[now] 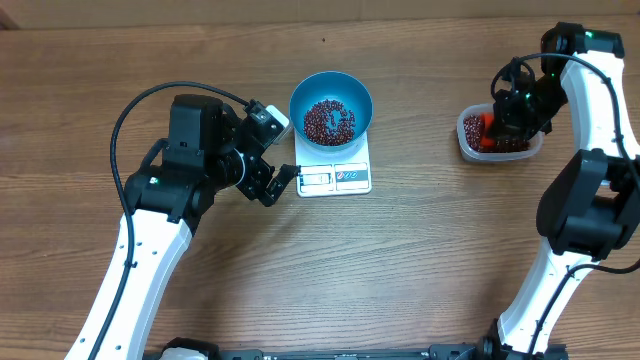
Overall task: Scoop item into bowl and weigh 150g on scale
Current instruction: 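Dip the scoop into the red beans with the right gripper, then lift the filled scoop from the tub over the blue bowl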
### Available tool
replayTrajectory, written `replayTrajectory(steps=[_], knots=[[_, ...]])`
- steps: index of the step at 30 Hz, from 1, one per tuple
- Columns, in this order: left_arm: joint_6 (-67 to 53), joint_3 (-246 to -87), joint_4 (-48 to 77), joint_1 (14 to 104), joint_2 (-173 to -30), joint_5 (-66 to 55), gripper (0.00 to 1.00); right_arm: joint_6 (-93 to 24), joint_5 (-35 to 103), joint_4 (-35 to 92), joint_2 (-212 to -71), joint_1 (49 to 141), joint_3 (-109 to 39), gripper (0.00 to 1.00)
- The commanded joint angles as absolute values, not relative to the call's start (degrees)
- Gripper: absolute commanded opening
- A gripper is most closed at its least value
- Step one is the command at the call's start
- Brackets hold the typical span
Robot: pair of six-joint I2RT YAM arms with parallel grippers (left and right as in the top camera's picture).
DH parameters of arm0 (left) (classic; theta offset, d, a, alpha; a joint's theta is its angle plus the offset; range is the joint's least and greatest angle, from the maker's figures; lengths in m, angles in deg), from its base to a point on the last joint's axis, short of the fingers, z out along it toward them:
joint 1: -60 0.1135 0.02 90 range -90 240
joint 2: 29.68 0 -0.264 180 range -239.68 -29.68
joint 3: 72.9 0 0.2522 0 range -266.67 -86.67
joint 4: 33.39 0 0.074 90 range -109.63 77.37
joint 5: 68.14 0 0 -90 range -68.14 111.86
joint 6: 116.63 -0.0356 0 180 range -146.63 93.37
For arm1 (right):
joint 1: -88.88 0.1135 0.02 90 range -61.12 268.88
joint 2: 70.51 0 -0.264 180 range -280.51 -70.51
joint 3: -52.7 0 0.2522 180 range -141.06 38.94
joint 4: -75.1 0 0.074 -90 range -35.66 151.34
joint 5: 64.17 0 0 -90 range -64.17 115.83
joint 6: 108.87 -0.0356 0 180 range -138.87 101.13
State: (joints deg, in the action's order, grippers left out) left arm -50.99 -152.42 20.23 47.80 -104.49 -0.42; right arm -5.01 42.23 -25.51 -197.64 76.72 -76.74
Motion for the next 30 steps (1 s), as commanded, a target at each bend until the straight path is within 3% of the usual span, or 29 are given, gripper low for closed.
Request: replayTrajectory(steps=[1,30], knots=[[-50.60,-152.62,20.25,48.36,-104.57,-0.60,0.99,-3.56,49.49,-25.79,-198.53,75.56,-76.63,0.04],[-50.60,-152.62,20.25,48.36,-104.57,-0.60,1.00,10.23,75.36,-33.11,-198.55,56.68,-76.61,0.04]])
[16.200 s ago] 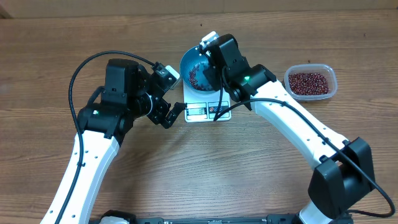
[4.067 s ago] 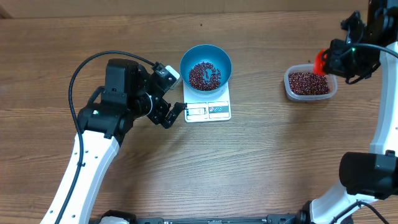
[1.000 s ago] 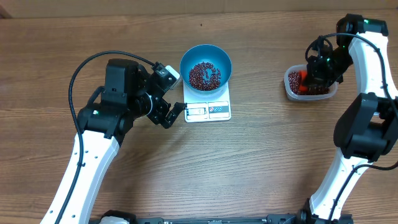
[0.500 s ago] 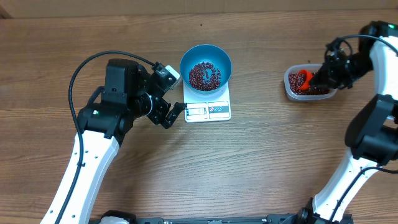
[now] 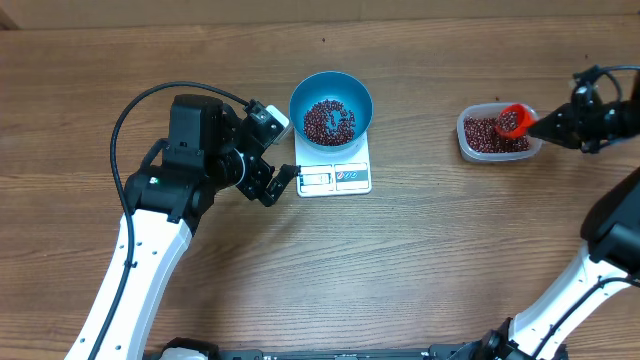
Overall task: Scoop item into bowl and weigh 150g on scale
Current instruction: 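Lift the filled scoop from the tub over the blue bowl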
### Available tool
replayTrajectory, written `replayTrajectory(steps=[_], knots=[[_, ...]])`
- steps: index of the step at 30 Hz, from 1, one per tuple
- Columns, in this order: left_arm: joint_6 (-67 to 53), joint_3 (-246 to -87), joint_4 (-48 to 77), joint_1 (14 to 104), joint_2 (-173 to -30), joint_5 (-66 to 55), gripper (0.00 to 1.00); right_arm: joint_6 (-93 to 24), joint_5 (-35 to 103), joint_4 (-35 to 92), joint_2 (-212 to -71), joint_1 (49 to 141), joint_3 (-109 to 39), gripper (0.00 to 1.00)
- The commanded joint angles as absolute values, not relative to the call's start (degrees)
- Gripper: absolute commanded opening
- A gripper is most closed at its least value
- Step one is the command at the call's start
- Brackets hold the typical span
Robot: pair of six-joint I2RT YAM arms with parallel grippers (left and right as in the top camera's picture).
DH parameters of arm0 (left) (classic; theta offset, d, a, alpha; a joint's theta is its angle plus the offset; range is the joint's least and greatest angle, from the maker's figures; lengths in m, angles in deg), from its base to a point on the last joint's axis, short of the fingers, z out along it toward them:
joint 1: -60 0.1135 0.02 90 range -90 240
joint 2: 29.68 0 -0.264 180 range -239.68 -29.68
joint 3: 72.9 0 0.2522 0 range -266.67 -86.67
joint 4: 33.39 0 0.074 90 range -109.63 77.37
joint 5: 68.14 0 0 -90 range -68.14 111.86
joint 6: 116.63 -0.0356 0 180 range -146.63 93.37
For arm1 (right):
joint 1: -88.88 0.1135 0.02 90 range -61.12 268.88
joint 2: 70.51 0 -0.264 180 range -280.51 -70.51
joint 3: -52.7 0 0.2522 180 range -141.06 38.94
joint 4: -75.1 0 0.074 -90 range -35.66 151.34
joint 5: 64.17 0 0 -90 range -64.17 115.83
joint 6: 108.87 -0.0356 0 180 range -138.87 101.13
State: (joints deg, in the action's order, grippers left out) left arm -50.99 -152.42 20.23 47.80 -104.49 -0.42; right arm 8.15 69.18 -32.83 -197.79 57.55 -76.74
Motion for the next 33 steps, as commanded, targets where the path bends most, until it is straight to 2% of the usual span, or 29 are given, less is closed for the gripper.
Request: replayTrajectory(steps=[1,17,33], knots=[[-50.60,-152.62,20.25,48.36,-104.57,-0.60,1.00,10.67,75.95,-33.38,-198.55,56.59,-76.61,0.04],[-50.60,-152.62,20.25,48.36,-104.57,-0.60,1.00,12.68,92.59,-35.76,-198.55,61.40,-76.61,0.04],[-50.60,-152.62,20.25,48.36,-104.57,-0.60,0.99,8.26,96.43,-34.84,-198.53,81.22,-76.63,0.04]])
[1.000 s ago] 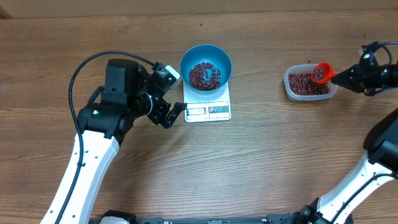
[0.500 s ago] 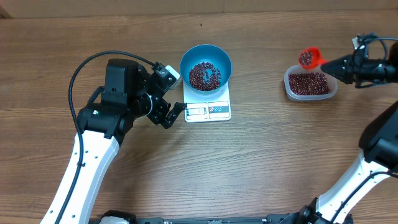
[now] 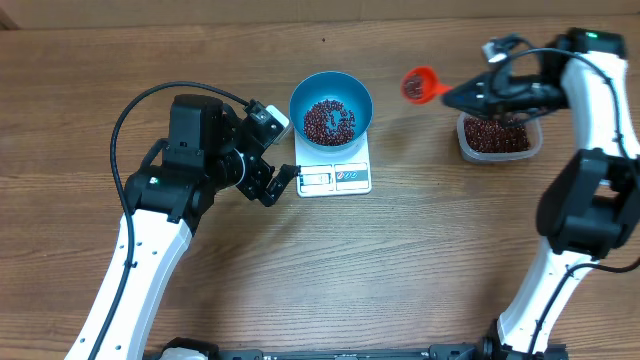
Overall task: Scoop item into bowl and weigh 150g on scale
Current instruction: 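Lift the filled scoop from the tub over the blue bowl, then tip the scoop with the right gripper to pour beans into the bowl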
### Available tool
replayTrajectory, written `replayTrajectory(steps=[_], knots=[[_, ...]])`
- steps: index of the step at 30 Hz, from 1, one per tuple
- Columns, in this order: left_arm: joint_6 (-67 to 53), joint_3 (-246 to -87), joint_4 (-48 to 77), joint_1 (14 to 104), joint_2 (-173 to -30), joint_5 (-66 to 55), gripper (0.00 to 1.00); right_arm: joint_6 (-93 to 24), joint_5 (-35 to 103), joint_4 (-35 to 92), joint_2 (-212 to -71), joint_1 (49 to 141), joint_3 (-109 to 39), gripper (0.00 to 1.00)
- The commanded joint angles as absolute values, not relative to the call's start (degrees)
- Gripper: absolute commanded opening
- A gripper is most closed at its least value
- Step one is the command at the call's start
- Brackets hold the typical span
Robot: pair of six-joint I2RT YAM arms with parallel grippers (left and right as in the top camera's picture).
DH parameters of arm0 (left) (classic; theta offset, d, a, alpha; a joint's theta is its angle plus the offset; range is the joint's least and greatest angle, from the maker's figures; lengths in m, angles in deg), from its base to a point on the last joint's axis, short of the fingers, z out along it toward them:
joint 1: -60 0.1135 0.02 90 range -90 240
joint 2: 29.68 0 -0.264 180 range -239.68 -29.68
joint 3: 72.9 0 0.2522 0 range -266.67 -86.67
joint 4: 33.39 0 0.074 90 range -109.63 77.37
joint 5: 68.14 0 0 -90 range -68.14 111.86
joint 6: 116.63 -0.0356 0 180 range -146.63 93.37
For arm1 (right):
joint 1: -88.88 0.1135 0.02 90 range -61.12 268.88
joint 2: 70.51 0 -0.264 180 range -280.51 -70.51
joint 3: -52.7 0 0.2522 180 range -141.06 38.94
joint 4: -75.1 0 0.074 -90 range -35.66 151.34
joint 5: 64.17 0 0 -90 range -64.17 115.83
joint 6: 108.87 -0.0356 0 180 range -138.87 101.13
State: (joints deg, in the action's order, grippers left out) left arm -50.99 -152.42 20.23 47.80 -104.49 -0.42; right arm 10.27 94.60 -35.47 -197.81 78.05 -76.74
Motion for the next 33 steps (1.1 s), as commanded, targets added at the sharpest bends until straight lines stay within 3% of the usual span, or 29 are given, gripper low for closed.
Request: replayTrajectory(steps=[1,11,19,33], knots=[[-50.62,-152.62,20.25,48.36,-104.57,-0.60,1.00,7.69,96.46,-34.38,-198.53,82.47,-76.63,0.04],[-50.62,-152.60,20.25,48.36,-104.57,-0.60,1.00,-5.22,89.48,-25.42,-198.51,91.21,-79.01,0.04],[-50.62,-152.62,20.25,48.36,-104.57,-0.60,1.00,-9.03,78.69,-23.98,-198.51,96.57,-85.74,0.04],[-50.60,-152.60,20.25,48.36,-104.57,-0.60,1.00,-15.08,44.96,-23.34,-198.51,108.17,-99.49,0.04]])
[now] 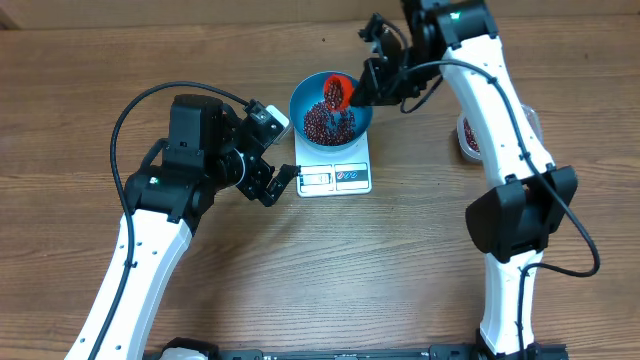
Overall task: Scoop item into bowl and weigh 150g on scale
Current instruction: 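Tip the scoop with the right gripper to pour beans into the bowl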
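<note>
A blue bowl (308, 104) holding dark red beans stands on a small white scale (334, 178) at the table's middle. My right gripper (366, 92) is shut on the handle of a red scoop (335, 89), whose cup hangs tipped over the bowl's right side. A clear tub of beans (467, 138) sits at the right, mostly hidden behind my right arm. My left gripper (283, 181) rests open on the table beside the scale's left edge, holding nothing.
My right arm (500, 120) stretches from the front right across the tub toward the bowl. My left arm (160, 200) with its black cable occupies the left side. The tabletop is bare brown wood.
My right gripper has moved left with the red scoop, from between bowl and tub to over the bowl, and the scoop is now tipped. The left arm has not moved.
First my right gripper had the scoop down in the tub of beans. Then the scoop was raised over the tub, full of beans. Later it was held left of the tub, toward the bowl. Now it is tipped over the bowl. The left arm stayed still throughout.
</note>
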### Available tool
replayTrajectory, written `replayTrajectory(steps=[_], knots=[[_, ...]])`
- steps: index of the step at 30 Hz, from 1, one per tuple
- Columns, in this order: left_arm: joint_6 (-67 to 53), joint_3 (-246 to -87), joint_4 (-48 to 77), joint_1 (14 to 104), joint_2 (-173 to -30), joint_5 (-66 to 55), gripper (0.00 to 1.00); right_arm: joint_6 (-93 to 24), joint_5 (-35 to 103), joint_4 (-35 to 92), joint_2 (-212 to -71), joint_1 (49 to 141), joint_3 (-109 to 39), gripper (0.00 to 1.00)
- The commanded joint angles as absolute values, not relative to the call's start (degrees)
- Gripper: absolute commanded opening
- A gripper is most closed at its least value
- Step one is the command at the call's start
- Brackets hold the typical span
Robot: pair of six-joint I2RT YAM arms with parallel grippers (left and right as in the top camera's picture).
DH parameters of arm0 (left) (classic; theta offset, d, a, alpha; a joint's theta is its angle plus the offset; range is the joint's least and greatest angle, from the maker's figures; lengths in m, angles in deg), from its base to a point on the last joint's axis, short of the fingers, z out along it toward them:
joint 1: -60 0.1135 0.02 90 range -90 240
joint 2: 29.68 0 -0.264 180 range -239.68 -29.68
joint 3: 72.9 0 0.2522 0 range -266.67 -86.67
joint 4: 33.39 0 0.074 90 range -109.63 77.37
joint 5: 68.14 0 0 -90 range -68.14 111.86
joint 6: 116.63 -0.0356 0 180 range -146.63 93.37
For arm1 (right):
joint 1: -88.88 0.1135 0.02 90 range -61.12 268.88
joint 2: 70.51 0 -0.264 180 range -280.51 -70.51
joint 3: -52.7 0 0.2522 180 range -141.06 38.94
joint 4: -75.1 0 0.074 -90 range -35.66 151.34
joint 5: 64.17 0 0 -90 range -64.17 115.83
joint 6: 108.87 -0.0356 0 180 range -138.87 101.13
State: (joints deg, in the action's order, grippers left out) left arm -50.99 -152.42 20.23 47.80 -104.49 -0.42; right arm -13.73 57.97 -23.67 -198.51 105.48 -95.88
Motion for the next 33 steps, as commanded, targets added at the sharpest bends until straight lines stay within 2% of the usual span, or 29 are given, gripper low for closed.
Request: replayTrajectory(steps=[1,7,15,33], knots=[[-50.60,-152.60,20.27,48.36,-104.60,-0.60,1.00,-15.08,42.40,-23.34,-198.51,109.16,-100.04,0.04],[-50.62,-152.60,20.25,48.36,-104.57,-0.60,0.99,-15.08,26.82,-23.32,-198.47,114.73,-100.72,0.04],[-50.62,-152.60,20.27,48.36,-104.57,-0.60,0.99,-15.04,15.30,-22.69,-198.47,119.12,-100.72,0.04],[-50.60,-152.62,20.47,48.36,-104.57,-0.60,1.00,-14.99,14.95,-20.59,-198.47,119.52,-100.72,0.04]])
